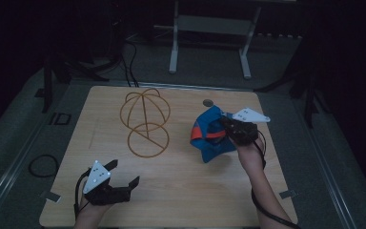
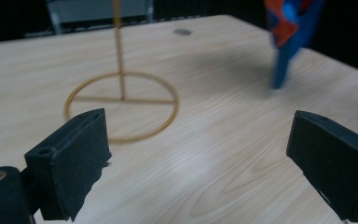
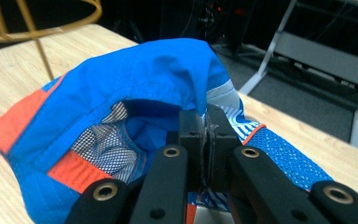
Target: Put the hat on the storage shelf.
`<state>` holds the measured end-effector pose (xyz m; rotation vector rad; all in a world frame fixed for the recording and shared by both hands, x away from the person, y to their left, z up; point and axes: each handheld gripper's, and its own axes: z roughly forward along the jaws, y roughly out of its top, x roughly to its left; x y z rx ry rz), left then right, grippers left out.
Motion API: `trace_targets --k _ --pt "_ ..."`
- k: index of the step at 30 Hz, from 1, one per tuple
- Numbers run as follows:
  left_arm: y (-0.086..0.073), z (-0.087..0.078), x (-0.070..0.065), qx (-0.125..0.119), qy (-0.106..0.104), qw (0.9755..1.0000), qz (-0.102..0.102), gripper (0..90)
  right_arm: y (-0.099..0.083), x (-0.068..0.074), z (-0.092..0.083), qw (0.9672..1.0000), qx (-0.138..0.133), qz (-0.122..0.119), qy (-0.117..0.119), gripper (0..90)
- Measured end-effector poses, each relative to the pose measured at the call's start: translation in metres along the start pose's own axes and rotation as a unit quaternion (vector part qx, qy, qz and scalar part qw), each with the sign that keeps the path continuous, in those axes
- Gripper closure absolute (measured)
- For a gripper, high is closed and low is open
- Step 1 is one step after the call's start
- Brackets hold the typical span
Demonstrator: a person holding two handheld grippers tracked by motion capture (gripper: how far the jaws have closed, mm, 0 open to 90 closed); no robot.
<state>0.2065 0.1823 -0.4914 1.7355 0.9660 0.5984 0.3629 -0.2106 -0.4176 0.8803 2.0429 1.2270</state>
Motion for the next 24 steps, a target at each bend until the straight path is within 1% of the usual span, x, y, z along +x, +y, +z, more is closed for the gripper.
trace_targets --k 3,4,6,10,11,12,13,14,15,16,17,18,20,22,24 --pt "0.02 0.001 -0.008 0.0 -0.012 0.9998 0.018 6.2 0.003 0.005 -0.008 0.9999 -0.007 -0.01 -0.006 87.5" --pt "0.026 0.001 -0.01 -0.001 -0.017 0.9997 0.019 6.1 0.004 0.006 -0.01 0.9999 -0.009 -0.012 -0.006 87.5" --pt "0.042 0.003 -0.015 0.0 -0.023 0.9994 0.025 6.2 0.005 0.008 -0.013 0.9998 -0.013 -0.016 -0.007 87.5" --pt "0.072 0.01 -0.022 -0.005 -0.042 0.9987 0.028 6.2 0.009 0.015 -0.018 0.9995 -0.02 -0.024 -0.006 87.5" --pt "0.081 0.012 -0.024 -0.005 -0.045 0.9985 0.032 6.2 0.01 0.016 -0.02 0.9994 -0.022 -0.026 -0.004 87.5" --pt "0.089 0.014 -0.026 -0.008 -0.052 0.998 0.034 6.2 0.011 0.019 -0.022 0.9991 -0.023 -0.034 -0.007 87.5" --pt "0.094 0.016 -0.028 -0.01 -0.057 0.9977 0.034 6.2 0.012 0.021 -0.023 0.999 -0.024 -0.036 -0.007 87.5" --pt "0.103 0.02 -0.031 -0.009 -0.057 0.9976 0.038 6.2 0.013 0.023 -0.025 0.9991 -0.026 -0.034 -0.003 87.5" --pt "0.11 0.023 -0.033 -0.012 -0.062 0.9972 0.041 6.2 0.014 0.025 -0.027 0.9988 -0.031 -0.037 -0.002 87.5" --pt "0.116 0.026 -0.035 -0.011 -0.067 0.9967 0.044 6.1 0.014 0.027 -0.028 0.9987 -0.032 -0.041 -0.002 87.5" --pt "0.122 0.029 -0.037 -0.012 -0.066 0.9966 0.047 6.2 0.015 0.028 -0.03 0.9986 -0.035 -0.039 0.002 87.5" --pt "0.127 0.032 -0.04 -0.013 -0.07 0.9961 0.052 6.2 0.015 0.03 -0.031 0.9985 -0.037 -0.039 0.005 87.5" --pt "0.136 0.04 -0.045 -0.012 -0.071 0.9957 0.058 6.2 0.016 0.034 -0.032 0.9982 -0.038 -0.046 0.003 87.5" --pt "0.145 0.049 -0.05 -0.011 -0.075 0.9951 0.064 7.0 0.017 0.037 -0.033 0.998 -0.041 -0.047 0.008 87.5" --pt "0.151 0.057 -0.055 -0.01 -0.085 0.994 0.068 7.0 0.017 0.04 -0.033 0.9979 -0.041 -0.049 0.012 87.5"
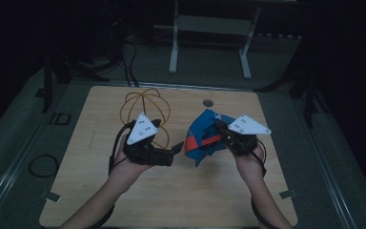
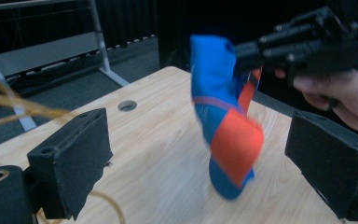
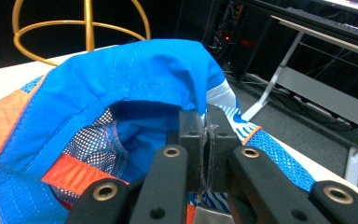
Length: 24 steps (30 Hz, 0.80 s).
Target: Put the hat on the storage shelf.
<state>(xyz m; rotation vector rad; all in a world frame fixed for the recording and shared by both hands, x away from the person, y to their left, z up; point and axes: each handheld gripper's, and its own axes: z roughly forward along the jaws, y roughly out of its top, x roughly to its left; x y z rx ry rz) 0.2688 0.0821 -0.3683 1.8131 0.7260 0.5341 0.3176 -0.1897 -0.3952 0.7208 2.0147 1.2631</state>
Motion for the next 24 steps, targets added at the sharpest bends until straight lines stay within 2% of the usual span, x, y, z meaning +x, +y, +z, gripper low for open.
trace_targets --k 1,3,4,7,9,10,14,15,18,20,21,22,23,24 --pt "0.003 0.005 -0.001 0.003 0.0 1.0 0.001 7.1 0.0 0.001 0.0 1.0 -0.002 0.002 0.003 87.5" --pt "0.003 0.005 -0.001 0.003 0.0 1.0 0.001 8.1 0.0 0.002 0.0 1.0 -0.003 0.0 0.003 87.5" --pt "0.008 0.025 -0.002 0.016 -0.007 0.9998 -0.004 10.9 0.001 0.006 0.0 1.0 -0.004 -0.001 0.007 87.5" --pt "0.009 0.042 -0.003 0.025 -0.02 0.9993 -0.021 13.9 0.001 0.011 0.001 0.9999 -0.004 -0.006 0.015 87.4" --pt "0.009 0.042 -0.003 0.025 -0.02 0.9993 -0.021 14.6 0.001 0.013 0.002 0.9998 -0.005 -0.009 0.017 87.4" --pt "0.005 0.054 -0.003 0.036 -0.019 0.9987 -0.03 16.1 0.002 0.016 0.001 0.9997 -0.006 -0.012 0.021 87.4" --pt "0.004 0.061 -0.003 0.052 -0.016 0.9982 -0.025 23.7 0.003 0.019 0.0 0.9995 -0.01 -0.015 0.024 87.4" --pt "0.003 0.066 -0.004 0.067 -0.01 0.9975 -0.016 25.5 0.003 0.02 -0.001 0.9995 -0.013 -0.016 0.025 87.4" --pt "0.002 0.067 -0.003 0.074 -0.003 0.9972 -0.009 41.6 0.004 0.023 -0.004 0.9994 -0.018 -0.02 0.02 87.4" --pt "0.001 0.068 -0.002 0.076 -0.005 0.9971 -0.006 50.5 0.004 0.023 -0.004 0.9995 -0.017 -0.021 0.02 87.4" --pt "0.001 0.068 -0.002 0.076 -0.006 0.9971 -0.005 50.5 0.004 0.023 -0.005 0.9994 -0.018 -0.019 0.021 87.4" --pt "0.0 0.069 -0.002 0.078 -0.008 0.9969 -0.001 54.7 0.003 0.024 -0.005 0.9994 -0.018 -0.018 0.022 87.4" --pt "0.0 0.07 -0.003 0.081 -0.012 0.9967 0.003 62.9 0.002 0.025 -0.004 0.9994 -0.015 -0.02 0.023 87.4" --pt "-0.001 0.071 -0.003 0.085 -0.011 0.9963 0.007 65.9 0.002 0.026 -0.004 0.9994 -0.015 -0.019 0.023 87.4"
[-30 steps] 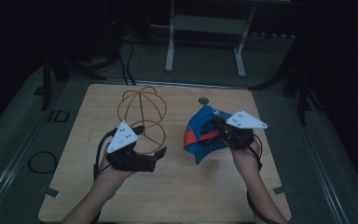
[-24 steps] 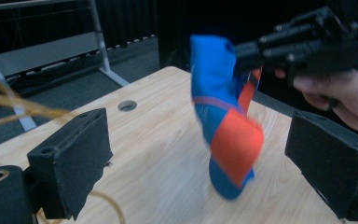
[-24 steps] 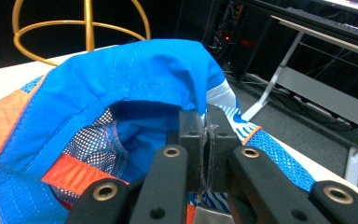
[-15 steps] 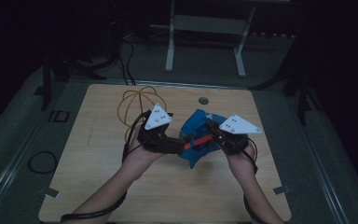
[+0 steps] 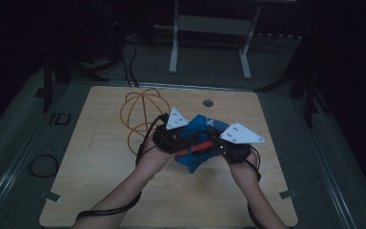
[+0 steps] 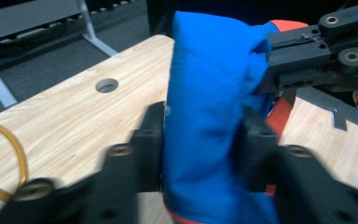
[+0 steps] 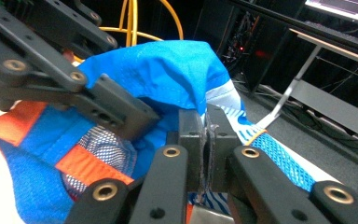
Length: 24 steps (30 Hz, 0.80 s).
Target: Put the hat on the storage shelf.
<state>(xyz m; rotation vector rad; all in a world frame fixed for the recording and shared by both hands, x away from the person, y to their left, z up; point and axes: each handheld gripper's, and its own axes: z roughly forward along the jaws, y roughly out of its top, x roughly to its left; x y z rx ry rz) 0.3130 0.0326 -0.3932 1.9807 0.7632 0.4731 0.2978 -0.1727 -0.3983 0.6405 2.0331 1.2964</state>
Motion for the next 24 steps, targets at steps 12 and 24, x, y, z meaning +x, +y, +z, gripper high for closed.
trace_targets --k 12,24 --pt "0.004 0.002 -0.017 0.007 0.046 0.9936 0.103 89.2 -0.009 0.007 -0.006 0.9996 -0.006 0.026 0.012 86.7" --pt "0.008 -0.014 -0.03 -0.051 0.097 0.9759 0.189 89.2 -0.011 0.003 -0.051 0.9963 -0.049 0.055 0.044 63.8"
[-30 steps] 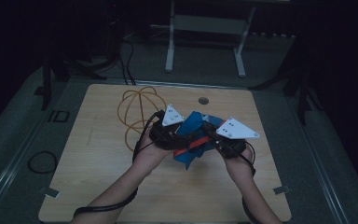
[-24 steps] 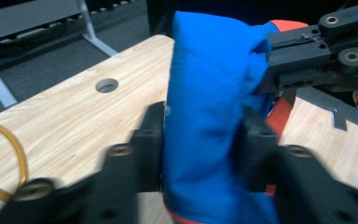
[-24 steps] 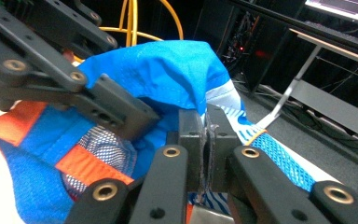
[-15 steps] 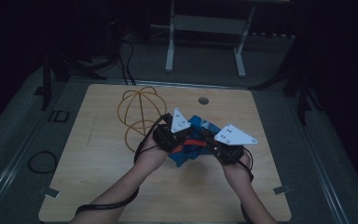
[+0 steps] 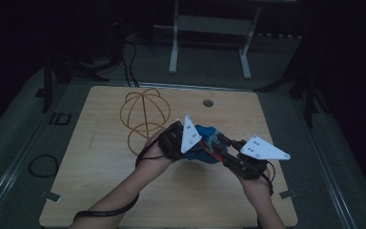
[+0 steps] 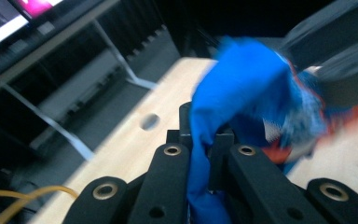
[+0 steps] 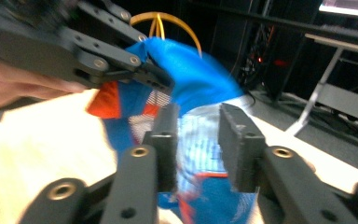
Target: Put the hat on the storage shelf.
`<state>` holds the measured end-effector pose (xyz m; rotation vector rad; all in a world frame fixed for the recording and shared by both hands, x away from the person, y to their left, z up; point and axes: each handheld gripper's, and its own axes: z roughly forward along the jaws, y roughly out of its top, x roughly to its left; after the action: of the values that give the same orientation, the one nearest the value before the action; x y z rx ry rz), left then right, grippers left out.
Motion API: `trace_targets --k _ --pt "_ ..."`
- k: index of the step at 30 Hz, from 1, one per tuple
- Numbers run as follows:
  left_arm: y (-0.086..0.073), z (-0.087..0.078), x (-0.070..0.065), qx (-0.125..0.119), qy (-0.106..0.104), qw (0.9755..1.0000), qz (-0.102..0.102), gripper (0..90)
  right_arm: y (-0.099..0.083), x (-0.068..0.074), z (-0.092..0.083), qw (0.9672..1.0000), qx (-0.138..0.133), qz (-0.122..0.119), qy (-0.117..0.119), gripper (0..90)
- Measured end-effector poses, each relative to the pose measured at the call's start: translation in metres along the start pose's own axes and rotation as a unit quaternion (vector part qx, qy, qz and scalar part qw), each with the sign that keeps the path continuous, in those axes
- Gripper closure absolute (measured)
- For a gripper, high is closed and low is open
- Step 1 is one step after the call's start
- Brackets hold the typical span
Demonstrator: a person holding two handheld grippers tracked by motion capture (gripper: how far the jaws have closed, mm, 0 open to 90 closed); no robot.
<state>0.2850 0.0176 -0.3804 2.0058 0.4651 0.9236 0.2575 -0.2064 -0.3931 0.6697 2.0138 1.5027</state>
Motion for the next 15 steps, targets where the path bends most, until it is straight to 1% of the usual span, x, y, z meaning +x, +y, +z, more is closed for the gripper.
trace_targets --k 1,2,3,4,5,6,7,8,9,10,12,13,14,15 --pt "-0.001 -0.002 0.001 -0.009 0.006 0.9999 -0.001 89.2 0.001 -0.001 -0.006 0.9999 -0.007 0.004 0.005 61.1" --pt "-0.002 -0.004 0.002 -0.017 0.009 0.9998 0.002 89.3 0.003 -0.002 -0.014 0.9999 -0.015 0.004 0.001 60.8" --pt "-0.002 -0.007 0.004 -0.032 0.007 0.9995 0.001 89.3 0.004 -0.004 -0.018 0.9998 -0.019 0.002 -0.003 59.3" --pt "-0.002 -0.01 0.005 -0.042 0.014 0.999 0.001 89.2 0.005 -0.006 -0.024 0.9997 -0.024 0.003 -0.005 56.5" --pt "-0.002 -0.012 0.006 -0.05 0.015 0.9986 0.001 89.3 0.006 -0.009 -0.028 0.9996 -0.027 0.006 -0.006 55.4" --pt "-0.002 -0.016 0.008 -0.068 0.006 0.9976 0.0 89.3 0.006 -0.011 -0.031 0.9995 -0.029 0.008 -0.006 53.4" --pt "-0.002 -0.019 0.01 -0.084 0.01 0.9964 -0.001 89.2 0.006 -0.014 -0.034 0.9995 -0.029 0.009 -0.005 50.9" --pt "-0.002 -0.022 0.013 -0.098 0.005 0.9952 -0.002 89.2 0.006 -0.015 -0.036 0.9995 -0.029 0.009 -0.005 48.7" --pt "-0.003 -0.025 0.016 -0.112 -0.008 0.9937 -0.004 89.2 0.005 -0.017 -0.037 0.9995 -0.029 0.008 -0.005 48.0" --pt "-0.003 -0.027 0.018 -0.116 0.0 0.9933 -0.007 89.2 0.005 -0.017 -0.039 0.9995 -0.029 0.009 -0.002 47.4" --pt "-0.005 -0.03 0.024 -0.13 -0.016 0.9912 -0.018 89.2 0.004 -0.018 -0.04 0.9994 -0.029 0.012 0.011 45.8" --pt "-0.007 -0.031 0.027 -0.136 -0.012 0.9904 -0.019 89.2 0.004 -0.018 -0.04 0.9994 -0.029 0.011 0.016 45.6" --pt "-0.009 -0.031 0.029 -0.143 -0.022 0.9892 -0.024 89.2 0.003 -0.017 -0.04 0.9992 -0.03 0.009 0.025 45.6" --pt "-0.013 -0.031 0.032 -0.158 -0.032 0.9866 -0.027 89.2 0.003 -0.017 -0.04 0.9991 -0.029 0.01 0.027 45.6"
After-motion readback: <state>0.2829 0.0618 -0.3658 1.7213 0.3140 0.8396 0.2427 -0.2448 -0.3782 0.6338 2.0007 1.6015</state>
